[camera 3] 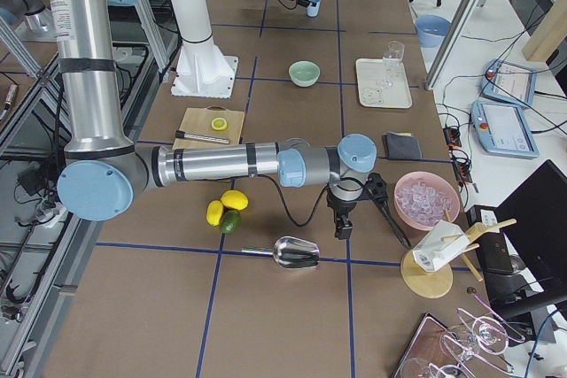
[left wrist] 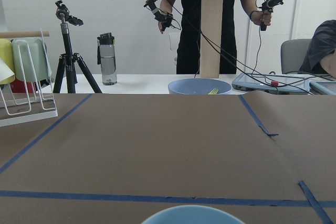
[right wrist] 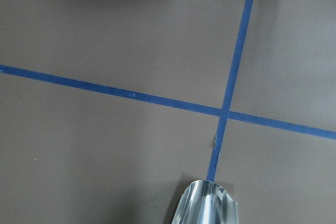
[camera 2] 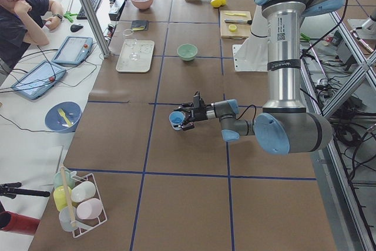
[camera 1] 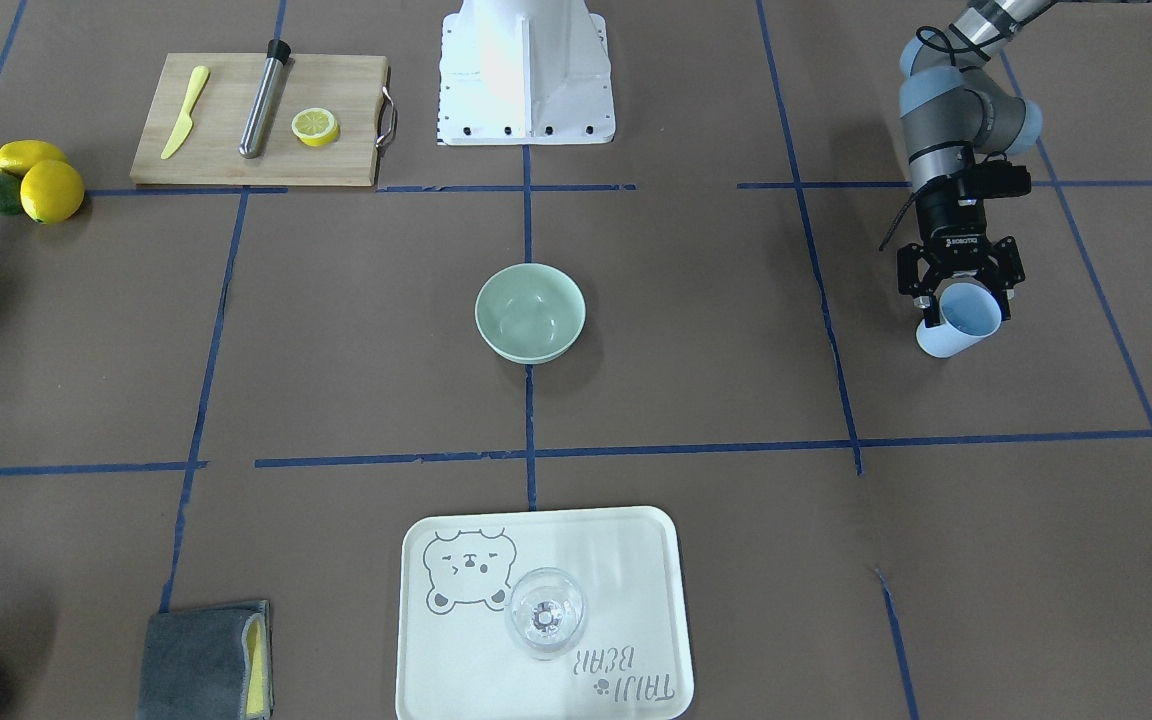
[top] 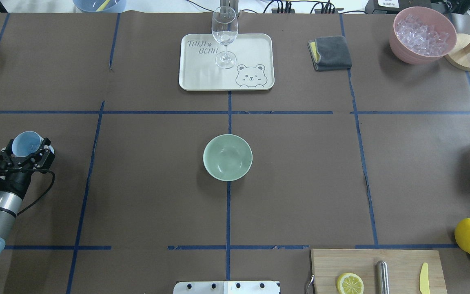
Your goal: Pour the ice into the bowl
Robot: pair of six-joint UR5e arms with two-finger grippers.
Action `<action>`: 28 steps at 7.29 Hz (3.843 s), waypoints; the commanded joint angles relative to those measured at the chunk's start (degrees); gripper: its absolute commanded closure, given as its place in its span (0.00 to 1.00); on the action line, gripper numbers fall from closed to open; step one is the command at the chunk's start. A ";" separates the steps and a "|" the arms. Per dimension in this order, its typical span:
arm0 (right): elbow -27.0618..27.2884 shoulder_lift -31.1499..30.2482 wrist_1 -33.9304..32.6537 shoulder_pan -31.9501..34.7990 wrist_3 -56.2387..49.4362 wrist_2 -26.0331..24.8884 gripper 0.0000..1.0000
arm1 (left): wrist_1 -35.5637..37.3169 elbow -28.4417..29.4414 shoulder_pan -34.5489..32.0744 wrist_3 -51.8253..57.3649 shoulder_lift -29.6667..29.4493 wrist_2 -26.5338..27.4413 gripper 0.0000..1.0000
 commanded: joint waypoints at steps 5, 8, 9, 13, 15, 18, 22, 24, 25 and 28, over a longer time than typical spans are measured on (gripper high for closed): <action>-0.05 0.18 0.00 -0.01 0.42 0.00 0.00 | -0.18 6.59 1.55 -2.02 -2.74 1.83 0.00; -0.05 0.09 0.00 -0.01 0.42 0.00 0.00 | -0.18 6.69 1.55 -2.03 -3.09 3.15 0.00; -0.05 0.09 0.00 -0.01 0.42 0.00 0.00 | 0.00 6.69 1.55 -2.03 -3.52 4.02 0.22; -0.05 0.09 0.00 0.07 0.42 -0.09 0.00 | -4.29 4.94 1.46 1.55 -3.53 3.68 0.91; -0.31 0.09 0.00 0.07 0.33 -0.09 0.00 | -13.65 0.47 1.46 18.43 -3.79 0.45 0.96; -1.10 -0.26 0.00 0.07 0.07 -0.09 0.00 | -22.15 -0.77 0.85 36.69 -10.87 -6.07 0.95; -1.19 -1.84 0.00 1.12 0.16 -0.18 0.00 | -11.29 -1.48 0.93 46.36 -24.24 -8.20 1.00; -1.19 -2.55 0.00 2.00 0.16 -0.27 0.00 | -1.21 -1.57 1.11 53.19 -28.73 -7.93 1.00; -1.45 -2.64 0.00 2.01 0.33 -0.70 0.00 | 1.38 -1.48 1.28 57.69 -32.93 -3.75 1.00; -1.98 -2.90 -0.09 2.79 0.60 -1.06 0.00 | 19.91 -1.48 2.60 61.92 -40.17 -1.16 1.00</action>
